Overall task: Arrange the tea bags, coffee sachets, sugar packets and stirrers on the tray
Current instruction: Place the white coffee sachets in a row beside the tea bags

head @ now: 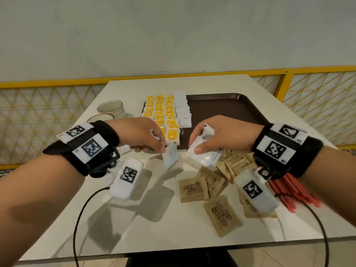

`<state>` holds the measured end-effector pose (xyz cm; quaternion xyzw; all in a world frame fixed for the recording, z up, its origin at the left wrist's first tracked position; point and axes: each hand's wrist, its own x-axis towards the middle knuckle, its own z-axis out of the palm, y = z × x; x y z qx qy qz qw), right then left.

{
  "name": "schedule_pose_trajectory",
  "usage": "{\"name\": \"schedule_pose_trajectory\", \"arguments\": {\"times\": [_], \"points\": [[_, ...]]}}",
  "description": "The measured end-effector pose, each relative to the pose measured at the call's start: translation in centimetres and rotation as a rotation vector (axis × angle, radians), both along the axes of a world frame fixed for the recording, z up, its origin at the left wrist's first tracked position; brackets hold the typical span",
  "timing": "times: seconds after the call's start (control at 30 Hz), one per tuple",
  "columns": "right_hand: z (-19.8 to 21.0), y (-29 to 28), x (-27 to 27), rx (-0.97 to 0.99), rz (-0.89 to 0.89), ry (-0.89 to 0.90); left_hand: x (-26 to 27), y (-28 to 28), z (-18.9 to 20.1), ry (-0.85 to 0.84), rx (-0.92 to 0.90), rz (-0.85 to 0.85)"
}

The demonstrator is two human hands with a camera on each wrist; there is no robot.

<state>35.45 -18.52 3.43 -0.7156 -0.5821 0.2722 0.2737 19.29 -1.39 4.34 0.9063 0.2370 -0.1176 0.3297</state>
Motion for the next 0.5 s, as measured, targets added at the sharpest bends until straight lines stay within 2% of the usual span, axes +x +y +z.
{"name": "schedule_pose_trajectory", "arguments": {"times": [0.17, 0.3, 0.4, 0.5], "points": [[1.1, 3.1, -0.3, 0.166, 0.032, -0.171, 1.5, 1.1, 2.7, -0.182, -0.089, -0.018], [3.5, 3.6, 1.0, 0.213, 0.041, -0.199, 3.3, 1.8, 3.3, -0.3, -0.235, -0.074], [4.6, 3.5, 2.7, 0.289, -0.045, -0.248, 5.2, 2.1, 3.1, -0.479, -0.47, -0.027], [5.4, 3.4, 4.6, 0.393, -0.17, -0.249, 7.7, 1.4, 3.2, -0.75, -0.731, 0.113]]}}
